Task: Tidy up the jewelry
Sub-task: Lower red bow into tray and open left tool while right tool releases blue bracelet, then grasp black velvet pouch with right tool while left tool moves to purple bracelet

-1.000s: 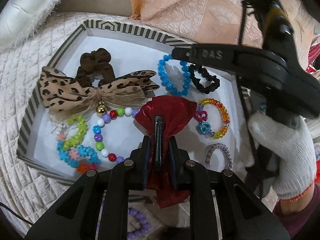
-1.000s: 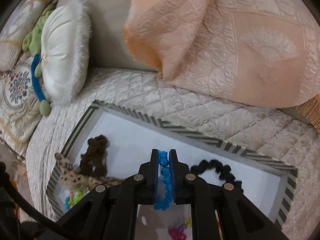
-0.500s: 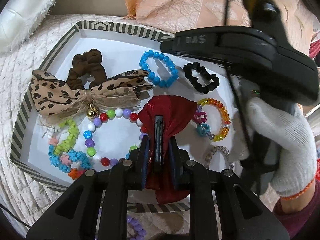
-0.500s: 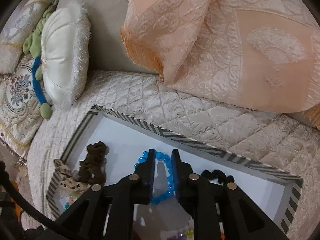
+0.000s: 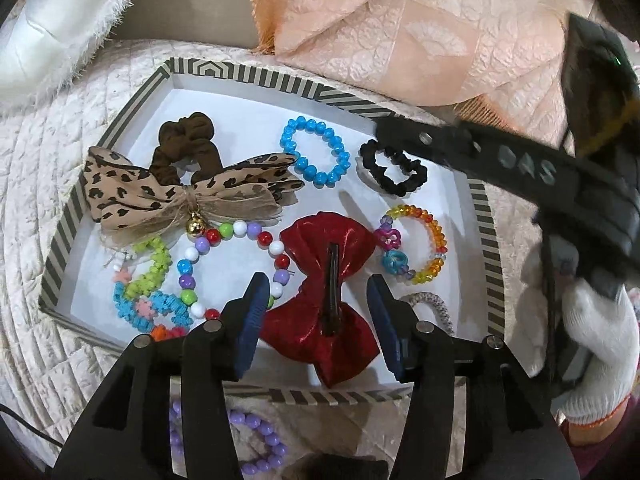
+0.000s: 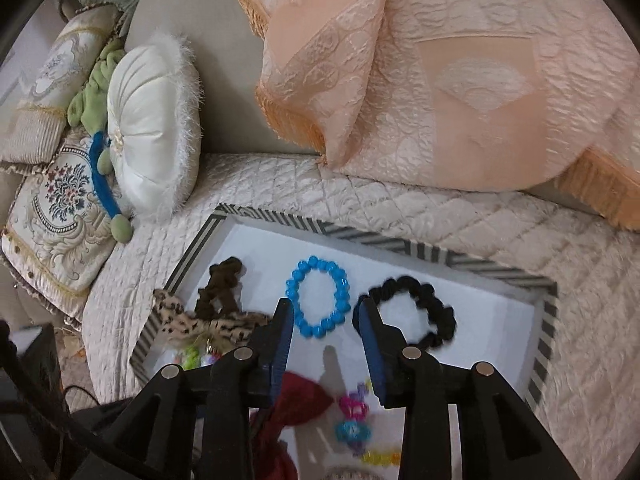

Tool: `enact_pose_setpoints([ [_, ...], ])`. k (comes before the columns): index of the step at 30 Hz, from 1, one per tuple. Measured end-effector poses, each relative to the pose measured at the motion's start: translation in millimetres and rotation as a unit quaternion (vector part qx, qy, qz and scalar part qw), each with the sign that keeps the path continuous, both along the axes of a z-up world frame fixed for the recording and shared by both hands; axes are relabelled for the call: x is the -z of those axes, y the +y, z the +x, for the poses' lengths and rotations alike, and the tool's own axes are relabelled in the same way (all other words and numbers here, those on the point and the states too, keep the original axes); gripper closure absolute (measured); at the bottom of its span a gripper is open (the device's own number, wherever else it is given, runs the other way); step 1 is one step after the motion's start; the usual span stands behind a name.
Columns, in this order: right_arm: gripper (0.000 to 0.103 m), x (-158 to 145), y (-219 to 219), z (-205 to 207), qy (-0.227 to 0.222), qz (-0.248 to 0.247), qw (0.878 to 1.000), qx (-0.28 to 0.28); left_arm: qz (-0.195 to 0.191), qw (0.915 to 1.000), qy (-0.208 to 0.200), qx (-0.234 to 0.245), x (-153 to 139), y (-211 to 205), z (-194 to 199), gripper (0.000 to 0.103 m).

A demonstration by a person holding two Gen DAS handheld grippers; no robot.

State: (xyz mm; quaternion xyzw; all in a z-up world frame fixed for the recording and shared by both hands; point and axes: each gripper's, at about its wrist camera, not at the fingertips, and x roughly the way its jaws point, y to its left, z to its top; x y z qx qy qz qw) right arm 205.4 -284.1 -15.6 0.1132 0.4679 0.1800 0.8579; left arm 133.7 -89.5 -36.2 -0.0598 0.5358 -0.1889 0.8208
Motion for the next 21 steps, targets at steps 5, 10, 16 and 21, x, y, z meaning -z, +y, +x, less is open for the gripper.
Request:
enact_pose_setpoints([
  [5,0.070,-11.5,-6.9,-30.3,-0.007,-0.005,1.000,0.001,-0.004,0.9999,-0.007,-0.008,-14.9,21.6,-10.7,0.053],
  [10,0.069,-18.1,-7.2,-65.1,-0.007,-0.008,1.000,0.001,0.002,0.9995,-0.018,-0.025,-32.4,56.0,-27.5,0.053],
  [16,0.066,-24.3,-1.1,-105.0,-0.011,-0.009,1.000,0.002,0.017,0.9988,-0.032,-0.034,-45.2,87.1,-57.8,0.053],
  [21,0.065,-26.7,2.8,-134.8,-0.011,-0.004,1.000,0.016,0.041,0.9970,-0.052,-0.039,-49.0,99.1,-83.7,0.052],
])
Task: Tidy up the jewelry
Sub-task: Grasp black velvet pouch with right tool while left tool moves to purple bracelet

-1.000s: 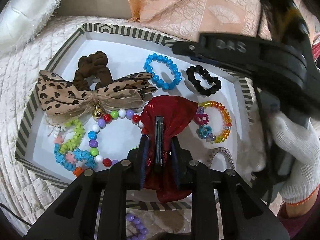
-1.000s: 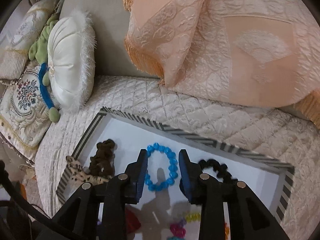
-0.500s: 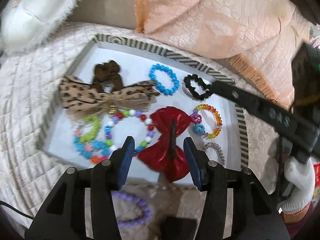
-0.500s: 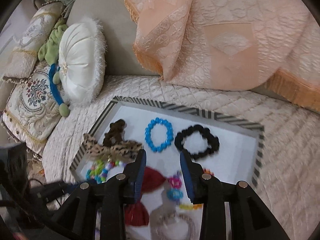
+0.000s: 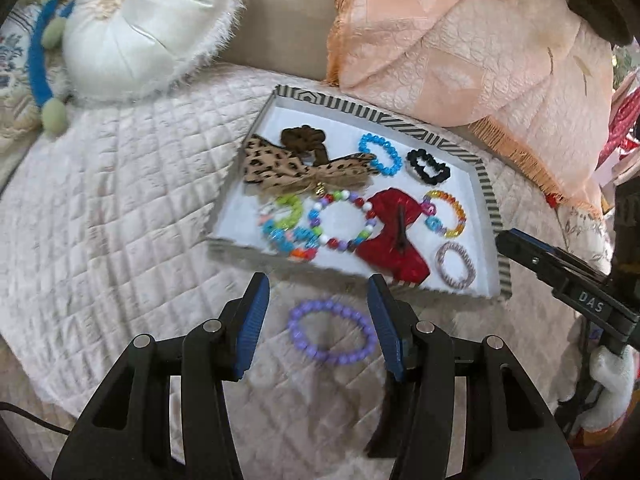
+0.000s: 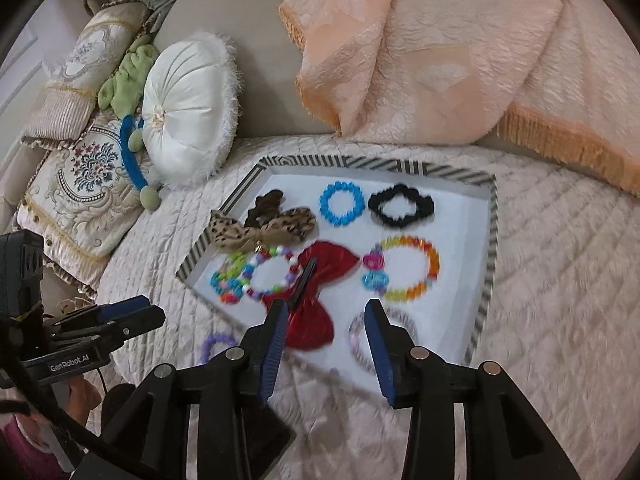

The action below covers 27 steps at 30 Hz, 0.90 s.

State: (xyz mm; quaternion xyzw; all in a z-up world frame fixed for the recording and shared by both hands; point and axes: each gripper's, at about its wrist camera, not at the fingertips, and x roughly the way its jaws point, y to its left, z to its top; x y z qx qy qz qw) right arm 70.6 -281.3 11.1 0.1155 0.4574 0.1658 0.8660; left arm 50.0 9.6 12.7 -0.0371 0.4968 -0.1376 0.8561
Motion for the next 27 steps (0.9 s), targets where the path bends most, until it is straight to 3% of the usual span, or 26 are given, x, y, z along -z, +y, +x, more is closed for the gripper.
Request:
enact_pose_setpoints([
  [9,0.063,4.3,10.6,-53.3,0.019,0.002,1.000,0.012,0.035,0.9985,-0.035,-0.021,0.1,15.8,-37.7,0.052],
  [22,0.060,2.6,39.4,-102.0,0.023,-0.008,0.999,0.029,0.051,0.9967,-0.057,-0.029,-3.5,20.8,-66.7,0.052],
  [27,0.036,12.8,55.1,-107.9,0.032,-0.010,0.999,0.027,0.046,0.9973,-0.051,-0.027,-0.5,20.4,-68.1,0.052],
])
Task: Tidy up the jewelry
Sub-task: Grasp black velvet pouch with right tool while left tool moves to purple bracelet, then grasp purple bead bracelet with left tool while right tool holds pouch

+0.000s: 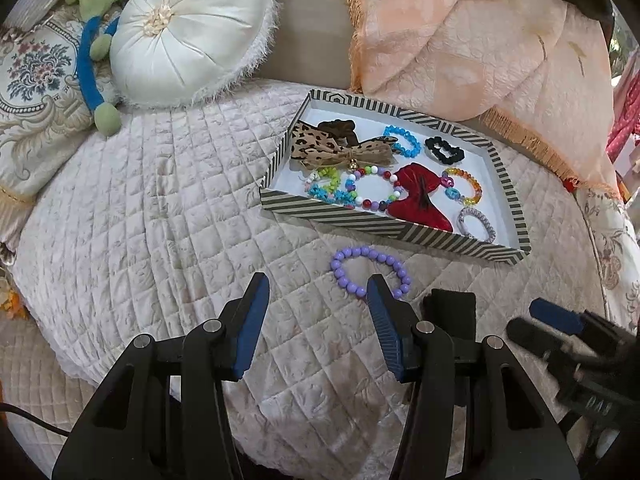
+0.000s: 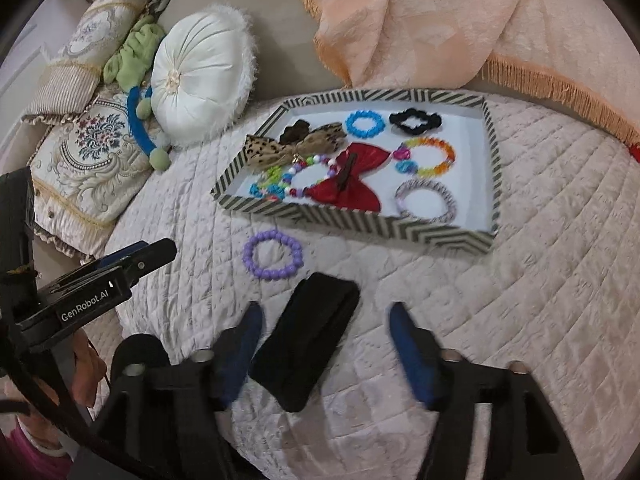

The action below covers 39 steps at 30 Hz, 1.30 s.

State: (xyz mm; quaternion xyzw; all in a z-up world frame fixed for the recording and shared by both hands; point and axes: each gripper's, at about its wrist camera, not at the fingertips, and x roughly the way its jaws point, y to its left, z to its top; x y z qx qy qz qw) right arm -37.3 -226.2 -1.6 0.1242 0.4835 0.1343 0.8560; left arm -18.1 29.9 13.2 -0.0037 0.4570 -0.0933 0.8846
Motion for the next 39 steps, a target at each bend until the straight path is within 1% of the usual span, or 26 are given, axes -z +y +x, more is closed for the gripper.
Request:
enact_pose_setpoints([
  [2,0.036,5.3,4.6,0.3,0.007,0.002,1.000,0.000,0.001,1.0000,0.002,0.002,1.7,0.2,0.3,0.052],
  [6,0.036,14.3,17.0,1.9,0.017,-0.009,1.000,-0.004,0.000,0.9999,0.014,0.002,7.4,3.0,2.9,0.052],
  [15,0.036,43.2,37.6,11.0,0.046,-0.032,0.998,-0.009,-0.015,0.9984,0.055,-0.007,27.2,8.7,14.5,0.052],
  [19,0.036,57.0,41.1,14.0,0.049,-0.030,0.998,-0.011,-0.024,0.9969,0.074,-0.009,35.0,8.3,21.5,0.052],
  [20,0.038,59.7,42.1,13.8,0.043,-0.034,0.998,-0.016,-0.026,0.9966,0.078,-0.010,36.4,8.1,23.3,0.052],
  [21,0.048,59.7,43.0,13.1,0.033,-0.040,0.998,-0.020,-0.027,0.9962,0.082,-0.011,38.0,7.9,25.3,0.052],
  [23,0.059,58.5,42.2,11.4,0.018,-0.051,0.998,-0.031,-0.030,0.9956,0.088,-0.012,40.8,7.6,28.7,0.052],
  [24,0.066,58.2,40.5,11.2,0.016,-0.047,0.998,-0.035,-0.032,0.9950,0.093,-0.014,43.2,6.5,31.6,0.052],
  [27,0.076,54.6,34.5,11.3,0.013,-0.039,0.998,-0.042,-0.042,0.9934,0.106,-0.016,48.3,4.1,40.5,0.053],
  [30,0.079,49.1,29.9,8.9,0.009,-0.037,0.998,-0.050,-0.053,0.9918,0.114,-0.023,53.3,0.4,51.9,0.053],
  [32,0.079,48.7,26.7,8.8,0.008,-0.039,0.998,-0.049,-0.049,0.9918,0.116,-0.026,56.8,-3.5,58.3,0.053],
  [39,0.079,55.1,23.0,12.9,0.017,-0.011,0.999,-0.041,-0.033,0.9907,0.129,-0.030,70.8,-14.2,73.3,0.053],
])
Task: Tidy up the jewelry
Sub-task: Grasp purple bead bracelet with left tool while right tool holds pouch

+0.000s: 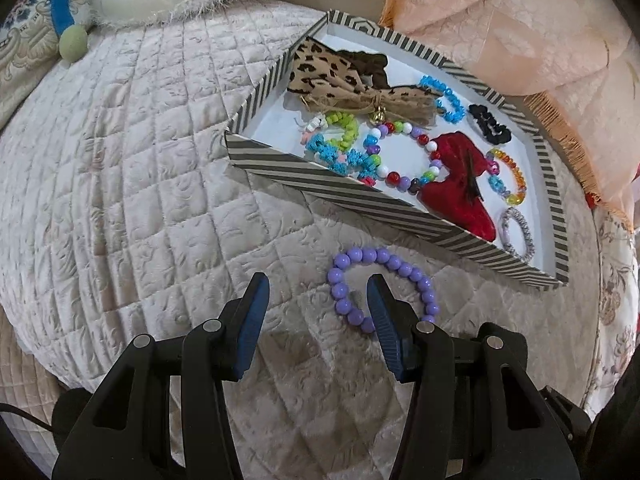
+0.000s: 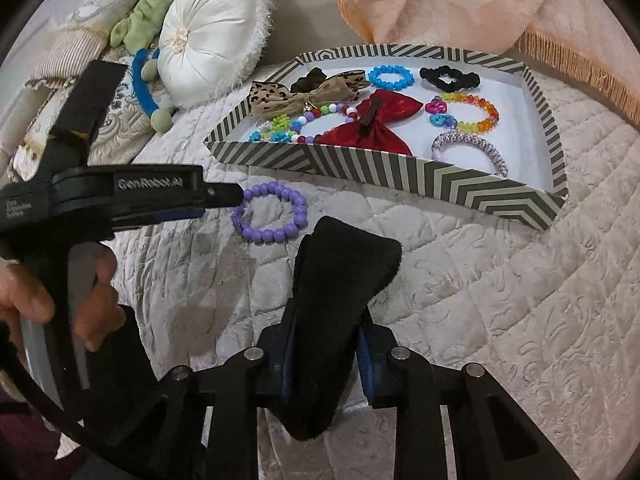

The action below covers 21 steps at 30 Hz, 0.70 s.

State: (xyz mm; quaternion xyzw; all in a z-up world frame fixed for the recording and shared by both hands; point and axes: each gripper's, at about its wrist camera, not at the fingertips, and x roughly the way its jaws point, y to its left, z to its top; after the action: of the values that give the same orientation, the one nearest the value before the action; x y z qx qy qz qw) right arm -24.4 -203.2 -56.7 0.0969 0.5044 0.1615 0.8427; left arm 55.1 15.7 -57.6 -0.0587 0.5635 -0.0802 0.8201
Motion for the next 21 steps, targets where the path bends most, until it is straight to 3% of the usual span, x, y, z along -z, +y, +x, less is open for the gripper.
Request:
enact_pose_setpoints([
  [8,0.079,3.7,-1.6,3.5,0.007,0.011,1.000,0.003,0.002,1.0000,-0.002,0.002,7.6,-5.7,5.8,0.053],
  [9,0.079,4.2,-2.1,3.2,0.006,0.013,1.000,0.004,0.001,1.0000,-0.004,0.001,7.5,-6.0,6.4,0.056],
  [12,0.079,6.1,-1.3,2.2,0.001,0.015,1.000,0.005,0.014,0.9999,-0.004,0.008,9.6,-10.4,7.1,0.080],
  [15,0.079,5.6,-0.4,0.7,-0.004,0.014,1.000,-0.002,0.017,0.9997,-0.010,0.014,10.7,-13.0,6.3,0.090],
  [21,0.084,-2.0,-6.1,-3.6,-0.008,0.035,0.999,-0.006,-0.022,0.9996,-0.016,0.010,-1.1,-4.0,-0.8,0.095],
])
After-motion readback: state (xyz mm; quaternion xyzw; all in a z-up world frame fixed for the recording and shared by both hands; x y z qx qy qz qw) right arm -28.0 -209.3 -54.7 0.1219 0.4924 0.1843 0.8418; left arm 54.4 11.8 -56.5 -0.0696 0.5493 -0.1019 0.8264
